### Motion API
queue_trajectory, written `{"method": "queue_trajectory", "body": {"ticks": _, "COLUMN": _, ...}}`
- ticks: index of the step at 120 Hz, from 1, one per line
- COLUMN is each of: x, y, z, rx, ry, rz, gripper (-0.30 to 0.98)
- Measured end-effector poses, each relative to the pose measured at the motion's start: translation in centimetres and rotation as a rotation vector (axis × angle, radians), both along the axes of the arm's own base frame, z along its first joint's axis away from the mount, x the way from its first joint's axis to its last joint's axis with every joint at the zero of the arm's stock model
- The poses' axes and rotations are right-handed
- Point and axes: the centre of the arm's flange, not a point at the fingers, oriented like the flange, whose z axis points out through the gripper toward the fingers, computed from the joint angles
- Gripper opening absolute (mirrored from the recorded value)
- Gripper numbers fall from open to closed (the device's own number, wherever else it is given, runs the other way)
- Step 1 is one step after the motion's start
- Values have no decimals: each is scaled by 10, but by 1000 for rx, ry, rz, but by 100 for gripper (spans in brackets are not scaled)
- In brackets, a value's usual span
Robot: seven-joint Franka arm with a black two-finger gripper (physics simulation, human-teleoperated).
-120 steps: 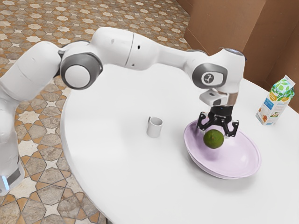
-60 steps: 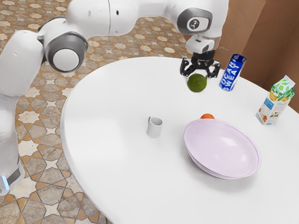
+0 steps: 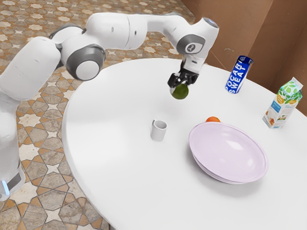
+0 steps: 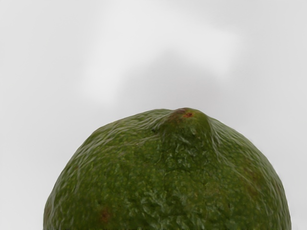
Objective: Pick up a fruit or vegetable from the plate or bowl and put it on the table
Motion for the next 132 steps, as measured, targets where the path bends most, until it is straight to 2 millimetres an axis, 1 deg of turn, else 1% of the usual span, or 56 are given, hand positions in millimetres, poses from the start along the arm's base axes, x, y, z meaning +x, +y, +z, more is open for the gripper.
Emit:
{"method": "queue_trajectory", "body": {"ticks": 14, "x": 9, "y": 4, "z": -17, "rx": -2, "ry": -29, "rz": 65, "gripper": 29}}
{"method": "queue_trajectory", "body": {"ticks": 30, "x": 15, "y": 5, "z": -23, "rx": 2, "ry": -66, "rz": 124, "gripper": 30}}
{"method": "queue_trajectory", "body": {"ticks": 39, "x": 17, "y": 5, "z": -23, "rx": 4, "ry": -81, "rz": 153, "gripper": 32}}
{"method": "queue_trajectory", "body": {"ticks": 44, "x": 17, "y": 5, "z": -23, "rx": 5, "ry": -87, "rz": 167, "gripper": 35}}
{"method": "queue_trajectory", "body": {"ticks": 52, "x": 17, "y": 8, "z": -22, "rx": 4, "ry": -89, "rz": 198, "gripper": 48}}
{"method": "queue_trajectory", "body": {"ticks": 62, "x": 16, "y": 10, "z": -23, "rx": 4, "ry": -87, "rz": 229, "gripper": 56}}
{"method": "queue_trajectory", "body": {"ticks": 72, "x": 15, "y": 10, "z": -23, "rx": 6, "ry": -85, "rz": 255, "gripper": 61}}
{"method": "queue_trajectory", "body": {"ticks": 85, "x": 14, "y": 10, "z": -22, "rx": 8, "ry": -86, "rz": 283, "gripper": 65}}
{"method": "queue_trajectory", "body": {"ticks": 89, "x": 13, "y": 8, "z": -16, "rx": 8, "ry": -92, "rz": 288, "gripper": 66}}
{"method": "queue_trajectory", "body": {"ticks": 92, "x": 12, "y": 6, "z": -8, "rx": 7, "ry": -99, "rz": 292, "gripper": 66}}
{"method": "queue_trajectory", "body": {"ticks": 101, "x": 1, "y": -3, "z": 32, "rx": 2, "ry": -125, "rz": 307, "gripper": 67}}
{"method": "queue_trajectory", "body": {"ticks": 111, "x": -19, "y": -21, "z": 79, "rx": -9, "ry": -140, "rz": 332, "gripper": 68}}
{"method": "queue_trajectory", "body": {"ticks": 115, "x": -27, "y": -26, "z": 93, "rx": -13, "ry": -136, "rz": 354, "gripper": 68}}
{"method": "queue_trajectory", "body": {"ticks": 122, "x": -38, "y": -31, "z": 105, "rx": -26, "ry": -115, "rz": 396, "gripper": 68}}
{"method": "queue_trajectory", "body": {"ticks": 132, "x": -48, "y": -35, "z": 110, "rx": -54, "ry": -75, "rz": 453, "gripper": 68}}
